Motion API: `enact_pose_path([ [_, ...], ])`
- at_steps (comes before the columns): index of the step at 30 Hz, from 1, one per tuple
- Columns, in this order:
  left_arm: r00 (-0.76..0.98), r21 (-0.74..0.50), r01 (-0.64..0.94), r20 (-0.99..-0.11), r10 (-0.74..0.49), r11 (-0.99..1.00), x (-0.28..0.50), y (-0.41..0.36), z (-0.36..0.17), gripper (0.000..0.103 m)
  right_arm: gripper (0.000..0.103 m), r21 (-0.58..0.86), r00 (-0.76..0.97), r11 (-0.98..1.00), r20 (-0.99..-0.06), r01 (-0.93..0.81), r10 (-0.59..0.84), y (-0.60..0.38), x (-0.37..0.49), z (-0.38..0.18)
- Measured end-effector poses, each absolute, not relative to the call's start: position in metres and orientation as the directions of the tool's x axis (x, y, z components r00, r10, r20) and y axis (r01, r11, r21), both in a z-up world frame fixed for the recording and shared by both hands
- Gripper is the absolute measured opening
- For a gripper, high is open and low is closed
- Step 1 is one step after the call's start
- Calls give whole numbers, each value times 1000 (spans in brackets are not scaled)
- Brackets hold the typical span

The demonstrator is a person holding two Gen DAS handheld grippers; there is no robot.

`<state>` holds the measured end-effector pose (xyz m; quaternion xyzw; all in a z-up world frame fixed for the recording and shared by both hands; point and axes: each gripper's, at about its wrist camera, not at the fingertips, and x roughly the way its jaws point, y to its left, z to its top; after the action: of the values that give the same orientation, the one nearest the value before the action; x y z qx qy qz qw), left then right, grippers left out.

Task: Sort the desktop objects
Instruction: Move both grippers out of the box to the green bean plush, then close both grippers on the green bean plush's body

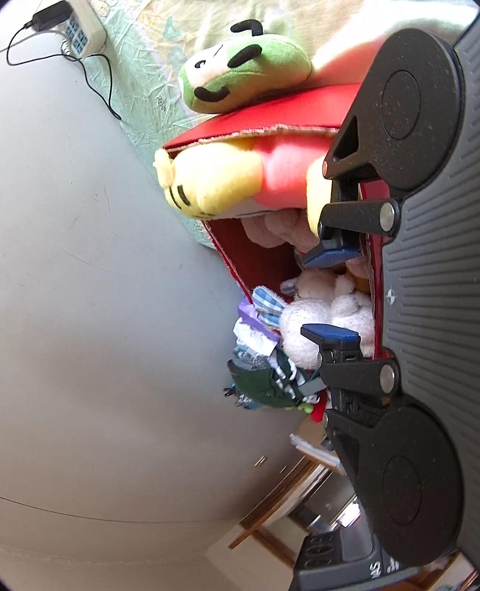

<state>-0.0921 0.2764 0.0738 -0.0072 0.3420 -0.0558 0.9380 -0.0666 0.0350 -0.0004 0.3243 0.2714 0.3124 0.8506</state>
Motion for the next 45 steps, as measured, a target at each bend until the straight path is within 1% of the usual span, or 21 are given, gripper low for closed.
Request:
enact_pose_path([
  [3, 756, -46, 78, -648, -89, 996, -90, 261, 75, 91, 38, 741, 658, 571, -237, -354, 715, 17, -66, 3],
  [8, 763, -97, 84, -634, -127, 992, -88, 233, 82, 91, 38, 754, 661, 562, -233, -340, 713, -17, -60, 6],
  [13, 760, -111, 109, -631, -155, 988, -83, 188, 83, 91, 39, 746, 674, 592, -269, -306, 688, -61, -57, 1],
  [21, 747, -103, 132, -644, -167, 986, -71, 119, 77, 90, 39, 736, 670, 632, -344, -243, 658, -125, -51, -22],
  [25, 736, -121, 142, -651, -187, 982, -67, 95, 67, 90, 39, 729, 653, 649, -385, -218, 652, -146, -46, -35],
  [30, 709, -158, 158, -669, -223, 975, -62, 74, 52, 85, 38, 710, 621, 664, -416, -234, 664, -156, -34, -49],
  [35, 700, -104, 165, -689, -190, 981, -53, 55, 36, 80, 38, 728, 581, 654, -446, -208, 681, -162, -8, -75],
  [42, 696, -125, 159, -689, -201, 979, -33, 57, 30, 80, 38, 719, 562, 660, -459, -220, 688, -143, 33, -100],
  [45, 704, -116, 143, -686, -183, 983, -23, 56, 25, 81, 38, 719, 556, 656, -457, -229, 695, -134, 47, -109],
])
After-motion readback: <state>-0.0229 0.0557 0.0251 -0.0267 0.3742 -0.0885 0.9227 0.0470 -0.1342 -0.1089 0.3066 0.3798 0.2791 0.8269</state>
